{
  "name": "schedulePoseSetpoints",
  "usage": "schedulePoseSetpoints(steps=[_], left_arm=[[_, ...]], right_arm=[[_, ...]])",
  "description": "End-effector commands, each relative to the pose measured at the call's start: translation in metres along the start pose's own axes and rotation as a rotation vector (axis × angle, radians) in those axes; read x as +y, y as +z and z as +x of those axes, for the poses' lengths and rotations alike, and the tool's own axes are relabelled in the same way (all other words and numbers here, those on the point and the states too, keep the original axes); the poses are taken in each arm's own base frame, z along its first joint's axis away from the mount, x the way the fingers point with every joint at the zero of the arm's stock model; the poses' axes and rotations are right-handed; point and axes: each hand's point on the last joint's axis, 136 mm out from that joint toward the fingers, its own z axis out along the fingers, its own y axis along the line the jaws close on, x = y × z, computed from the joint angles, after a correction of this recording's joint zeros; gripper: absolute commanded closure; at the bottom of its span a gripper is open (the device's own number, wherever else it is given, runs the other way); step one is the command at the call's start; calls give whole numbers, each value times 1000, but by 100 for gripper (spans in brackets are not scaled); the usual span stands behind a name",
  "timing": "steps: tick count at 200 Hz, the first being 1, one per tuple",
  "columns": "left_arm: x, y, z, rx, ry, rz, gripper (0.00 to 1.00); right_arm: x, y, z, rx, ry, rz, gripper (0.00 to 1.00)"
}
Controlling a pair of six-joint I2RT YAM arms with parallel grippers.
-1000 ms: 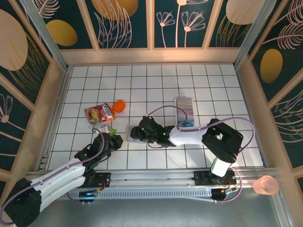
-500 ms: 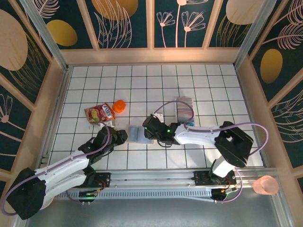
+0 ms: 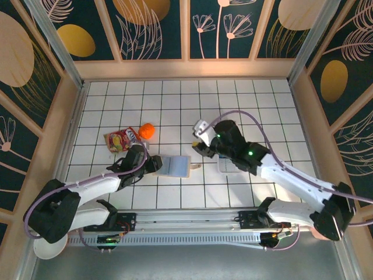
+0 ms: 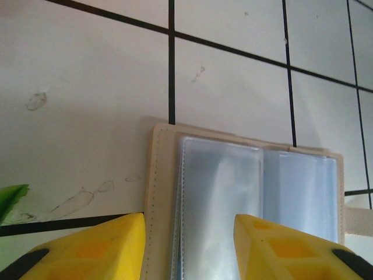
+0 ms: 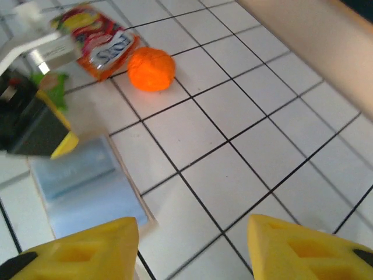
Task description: Put the credit cards into the card holder
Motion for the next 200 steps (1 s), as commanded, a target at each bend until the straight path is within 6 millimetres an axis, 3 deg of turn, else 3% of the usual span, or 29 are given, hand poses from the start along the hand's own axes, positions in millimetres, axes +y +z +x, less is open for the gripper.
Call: schedulePoseSetpoints(steps=[1, 32, 74, 135, 151, 200], left_arm=[[-3, 2, 1, 8, 29, 23, 57], [-12, 4, 13, 57, 30, 95, 58], [0, 8, 29, 99, 18, 67, 62], [-8, 10, 50, 152, 30, 89, 67], [-11, 8, 51, 149, 28, 102, 67], [-26, 5, 54, 166, 30, 164, 68]], right_arm=[[9, -10, 51, 139, -425, -65, 45], [-19, -22, 93, 262, -512, -40, 43], [-42, -23, 137, 381, -607, 11, 35], [-46, -12, 156, 435, -705, 12, 21], [-55, -10, 166, 465, -717, 32, 20], [-58, 5, 175, 484, -760, 23, 19]])
